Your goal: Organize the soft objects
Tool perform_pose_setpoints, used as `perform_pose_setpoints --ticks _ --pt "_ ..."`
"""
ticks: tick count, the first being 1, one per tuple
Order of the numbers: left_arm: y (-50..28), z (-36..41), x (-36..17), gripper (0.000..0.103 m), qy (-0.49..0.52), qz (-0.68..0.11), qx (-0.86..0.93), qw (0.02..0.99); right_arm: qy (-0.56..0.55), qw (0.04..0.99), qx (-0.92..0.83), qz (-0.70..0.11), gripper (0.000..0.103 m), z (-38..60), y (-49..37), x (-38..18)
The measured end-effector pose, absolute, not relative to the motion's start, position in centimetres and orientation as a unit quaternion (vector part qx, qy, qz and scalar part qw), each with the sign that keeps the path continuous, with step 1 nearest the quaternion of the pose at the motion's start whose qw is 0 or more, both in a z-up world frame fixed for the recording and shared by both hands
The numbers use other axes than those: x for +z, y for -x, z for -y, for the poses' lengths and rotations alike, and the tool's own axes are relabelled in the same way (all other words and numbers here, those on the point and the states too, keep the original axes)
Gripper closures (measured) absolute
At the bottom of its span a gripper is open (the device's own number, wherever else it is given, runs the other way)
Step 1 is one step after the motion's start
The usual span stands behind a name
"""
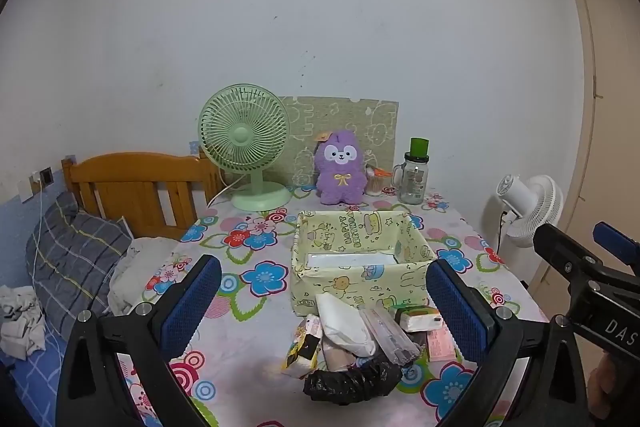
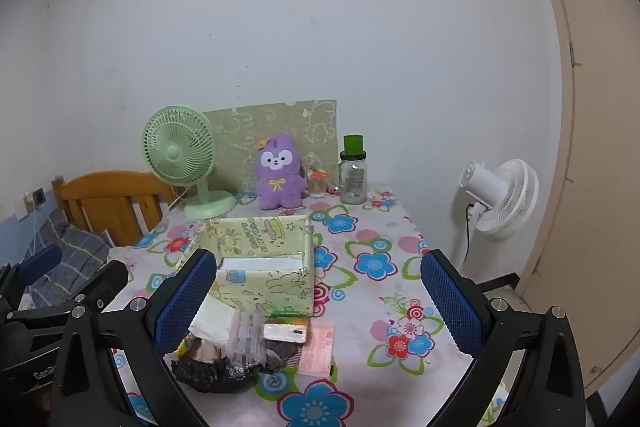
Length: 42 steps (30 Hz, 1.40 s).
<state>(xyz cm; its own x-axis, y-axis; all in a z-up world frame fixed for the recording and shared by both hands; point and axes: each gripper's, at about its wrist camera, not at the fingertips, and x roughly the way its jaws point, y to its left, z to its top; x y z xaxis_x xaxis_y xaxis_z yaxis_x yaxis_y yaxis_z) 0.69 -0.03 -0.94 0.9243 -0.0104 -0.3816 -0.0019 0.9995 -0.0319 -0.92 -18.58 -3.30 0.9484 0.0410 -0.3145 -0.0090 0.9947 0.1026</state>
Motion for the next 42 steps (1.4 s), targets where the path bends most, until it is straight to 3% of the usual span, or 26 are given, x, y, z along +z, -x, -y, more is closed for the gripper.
perform_pose_setpoints --ticks 42 --pt "-0.56 -0.2 -0.7 0.0 0.011 -0.19 0.002 0.982 -0.051 0.987 0.014 -0.153 0.0 18.56 1.41 -2.77"
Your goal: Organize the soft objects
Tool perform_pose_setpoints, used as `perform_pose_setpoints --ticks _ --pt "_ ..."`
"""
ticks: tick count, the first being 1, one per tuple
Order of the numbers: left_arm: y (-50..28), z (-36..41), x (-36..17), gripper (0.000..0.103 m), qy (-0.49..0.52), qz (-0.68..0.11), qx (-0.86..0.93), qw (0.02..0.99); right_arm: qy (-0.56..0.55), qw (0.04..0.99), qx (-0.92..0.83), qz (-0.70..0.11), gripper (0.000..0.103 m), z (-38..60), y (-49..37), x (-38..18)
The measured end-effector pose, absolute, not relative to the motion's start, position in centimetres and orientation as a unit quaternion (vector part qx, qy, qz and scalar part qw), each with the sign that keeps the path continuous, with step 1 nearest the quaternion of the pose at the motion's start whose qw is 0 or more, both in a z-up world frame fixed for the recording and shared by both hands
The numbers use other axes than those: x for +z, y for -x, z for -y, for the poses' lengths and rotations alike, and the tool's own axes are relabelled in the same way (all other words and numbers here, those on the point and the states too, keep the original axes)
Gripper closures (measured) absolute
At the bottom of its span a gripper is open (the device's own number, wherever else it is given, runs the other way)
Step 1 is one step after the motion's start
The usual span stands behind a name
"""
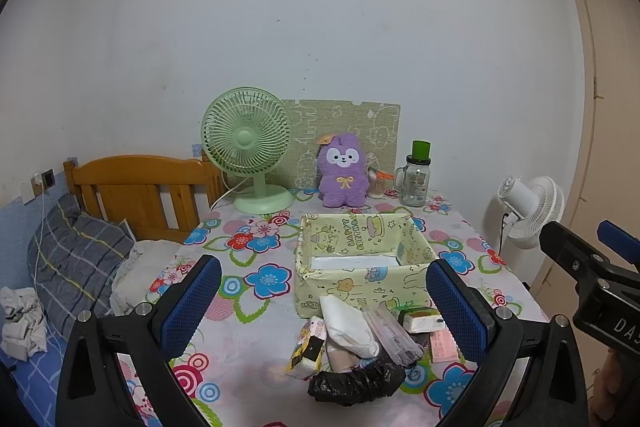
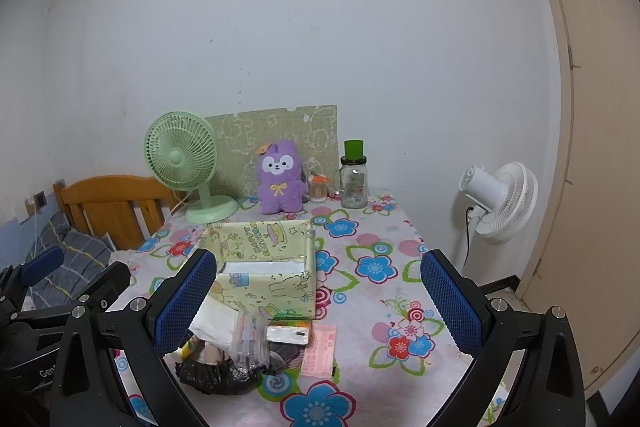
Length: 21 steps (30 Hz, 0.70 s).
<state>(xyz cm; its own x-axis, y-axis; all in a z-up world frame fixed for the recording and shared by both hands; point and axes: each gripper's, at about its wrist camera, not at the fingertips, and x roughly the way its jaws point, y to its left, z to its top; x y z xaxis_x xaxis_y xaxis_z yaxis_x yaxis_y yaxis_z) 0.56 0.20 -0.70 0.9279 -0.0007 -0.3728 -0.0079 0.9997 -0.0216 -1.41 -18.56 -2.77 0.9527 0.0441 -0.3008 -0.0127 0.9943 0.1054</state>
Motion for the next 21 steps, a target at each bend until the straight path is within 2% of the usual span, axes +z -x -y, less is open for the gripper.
perform_pose_setpoints --ticks 21 --pt "-1.01 0.0 -1.57 0.0 0.012 -0.198 -0.007 0.98 -0.059 0.984 0.011 -0.17 0.0 18.2 0.64 -3.54"
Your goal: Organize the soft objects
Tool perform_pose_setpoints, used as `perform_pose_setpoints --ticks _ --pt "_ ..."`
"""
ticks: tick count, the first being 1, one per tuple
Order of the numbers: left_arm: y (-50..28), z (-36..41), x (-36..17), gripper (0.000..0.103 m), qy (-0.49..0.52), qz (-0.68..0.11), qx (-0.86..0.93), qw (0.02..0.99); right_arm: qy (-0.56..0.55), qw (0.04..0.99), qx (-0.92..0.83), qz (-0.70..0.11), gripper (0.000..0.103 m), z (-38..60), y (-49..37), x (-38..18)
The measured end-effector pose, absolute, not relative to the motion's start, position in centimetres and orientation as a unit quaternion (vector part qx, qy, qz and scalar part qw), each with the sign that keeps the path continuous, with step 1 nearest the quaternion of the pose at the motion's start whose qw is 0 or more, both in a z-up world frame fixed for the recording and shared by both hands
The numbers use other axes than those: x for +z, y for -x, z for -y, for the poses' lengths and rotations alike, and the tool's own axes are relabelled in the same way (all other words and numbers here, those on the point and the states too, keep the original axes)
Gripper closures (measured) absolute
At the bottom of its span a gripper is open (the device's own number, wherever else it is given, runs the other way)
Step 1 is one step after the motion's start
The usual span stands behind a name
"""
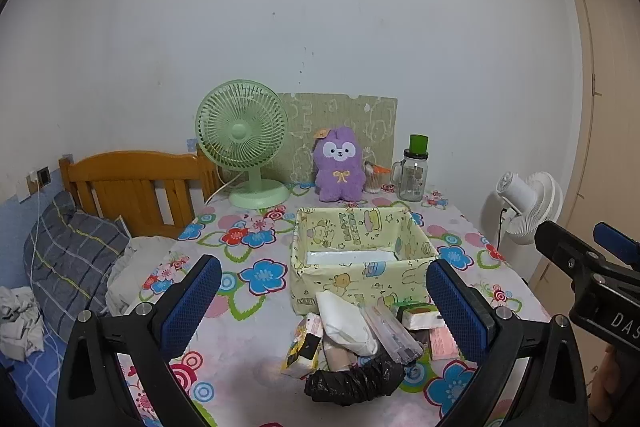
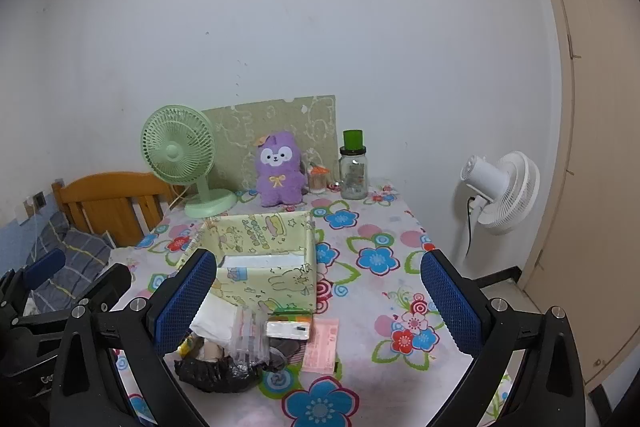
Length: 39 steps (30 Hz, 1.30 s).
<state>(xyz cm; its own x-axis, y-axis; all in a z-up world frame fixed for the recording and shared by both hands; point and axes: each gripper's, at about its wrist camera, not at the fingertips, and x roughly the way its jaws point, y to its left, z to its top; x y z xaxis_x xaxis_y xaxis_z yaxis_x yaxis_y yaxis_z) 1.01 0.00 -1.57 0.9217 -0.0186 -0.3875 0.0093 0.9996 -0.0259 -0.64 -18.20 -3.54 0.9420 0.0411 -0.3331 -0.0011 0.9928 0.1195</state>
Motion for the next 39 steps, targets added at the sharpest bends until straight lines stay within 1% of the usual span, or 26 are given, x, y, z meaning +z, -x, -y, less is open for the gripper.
perform_pose_setpoints --ticks 10,26,30,33,39 --pt "-2.5 0.0 -2.7 0.0 0.009 -0.212 -0.014 0.977 -0.06 0.982 0.016 -0.18 0.0 17.9 -0.9 -4.4" --pt "-6.7 -0.6 -7.4 0.008 0.022 -0.282 -0.016 0.959 -0.05 0.97 0.035 -0.234 0.0 15.9 -5.9 -8.7" --pt "-7.8 -0.5 -8.4 0.012 0.023 -0.298 -0.022 0.954 -0.046 0.966 0.039 -0.253 0.0 15.3 -7.2 -9.9" --pt "-8.6 -0.3 -9.3 0.013 0.024 -0.311 -0.024 0.95 -0.044 0.962 0.041 -0.267 0.002 14.8 -8.1 -10.8" --pt "-10.3 0.1 -10.7 0.022 0.023 -0.335 -0.03 0.941 -0.044 0.955 0.043 -0.29 0.003 14.6 -9.9 -12.4"
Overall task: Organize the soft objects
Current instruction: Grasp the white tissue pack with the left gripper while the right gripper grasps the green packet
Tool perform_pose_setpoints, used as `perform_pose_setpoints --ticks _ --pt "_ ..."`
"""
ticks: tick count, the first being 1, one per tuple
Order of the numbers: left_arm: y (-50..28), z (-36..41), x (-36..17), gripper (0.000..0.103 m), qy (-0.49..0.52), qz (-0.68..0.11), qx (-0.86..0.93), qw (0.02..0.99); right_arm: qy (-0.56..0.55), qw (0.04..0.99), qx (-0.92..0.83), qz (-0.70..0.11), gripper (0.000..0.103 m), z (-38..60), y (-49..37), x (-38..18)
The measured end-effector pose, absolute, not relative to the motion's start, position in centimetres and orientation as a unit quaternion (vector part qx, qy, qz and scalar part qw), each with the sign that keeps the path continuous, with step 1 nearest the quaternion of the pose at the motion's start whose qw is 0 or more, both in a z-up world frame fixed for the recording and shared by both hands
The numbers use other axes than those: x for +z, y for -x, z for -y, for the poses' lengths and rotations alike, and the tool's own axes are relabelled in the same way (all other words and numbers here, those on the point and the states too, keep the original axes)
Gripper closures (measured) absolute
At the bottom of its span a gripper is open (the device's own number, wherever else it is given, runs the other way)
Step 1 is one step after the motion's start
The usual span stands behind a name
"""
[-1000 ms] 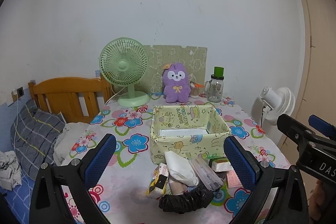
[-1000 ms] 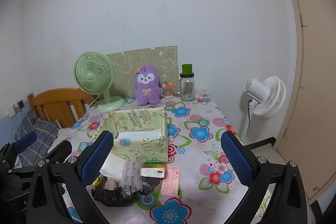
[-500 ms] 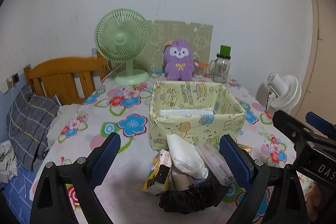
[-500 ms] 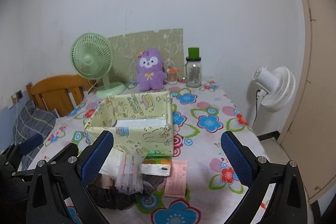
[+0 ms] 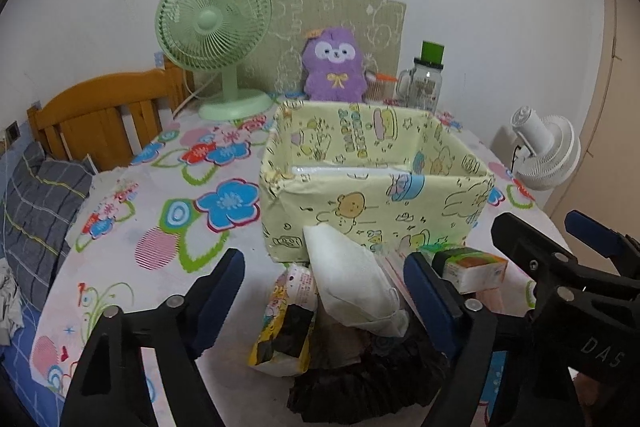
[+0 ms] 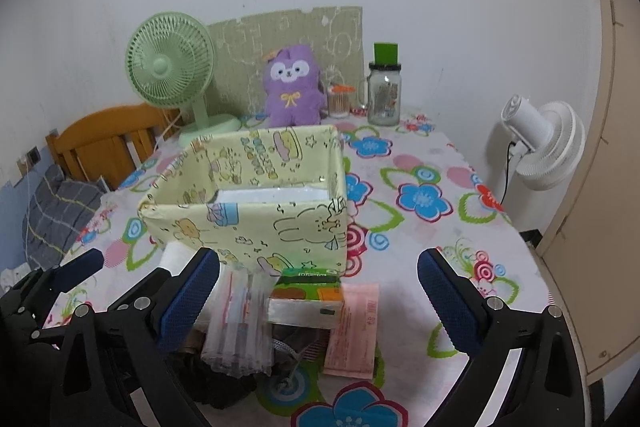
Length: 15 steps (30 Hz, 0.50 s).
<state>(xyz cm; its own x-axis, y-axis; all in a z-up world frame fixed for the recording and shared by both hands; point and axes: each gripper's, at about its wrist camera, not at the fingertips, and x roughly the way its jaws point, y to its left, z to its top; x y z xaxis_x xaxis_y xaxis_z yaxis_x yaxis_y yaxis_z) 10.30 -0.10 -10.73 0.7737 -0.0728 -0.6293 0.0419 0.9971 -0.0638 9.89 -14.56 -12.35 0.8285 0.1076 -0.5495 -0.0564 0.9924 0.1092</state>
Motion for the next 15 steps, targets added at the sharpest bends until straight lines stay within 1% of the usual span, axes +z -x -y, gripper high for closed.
perform_pose_setpoints --ticks 5,7,8,10,13,15 --pt "-11.3 0.8 -11.8 0.034 0.016 -0.35 -0.042 0.935 -0.045 0.948 0.042 -0.311 0.005 14.5 -11.2 -13.5" --pt "-11.7 1.0 -12.1 0.044 0.013 -0.356 -0.045 0.933 -0.048 0.945 0.045 -0.319 0.007 14.4 -11.7 -13.9" --pt "-11.9 1.1 -12.2 0.046 0.011 -0.358 -0.047 0.932 -0.051 0.943 0.049 -0.324 0.008 14.4 -11.9 -14.2" --pt "-12.1 1.3 -12.5 0.057 0.009 -0.364 -0.052 0.93 -0.05 0.941 0.051 -0.331 0.008 14.3 -12.2 -14.5" --pt "-12.3 1.5 -12.9 0.064 0.008 -0.368 -0.055 0.928 -0.049 0.938 0.049 -0.338 0.009 14.2 -12.7 -15.0" --pt "-12.5 1.5 -13.1 0.065 0.006 -0.371 -0.057 0.927 -0.052 0.935 0.05 -0.346 0.009 14.2 -13.1 -15.4"
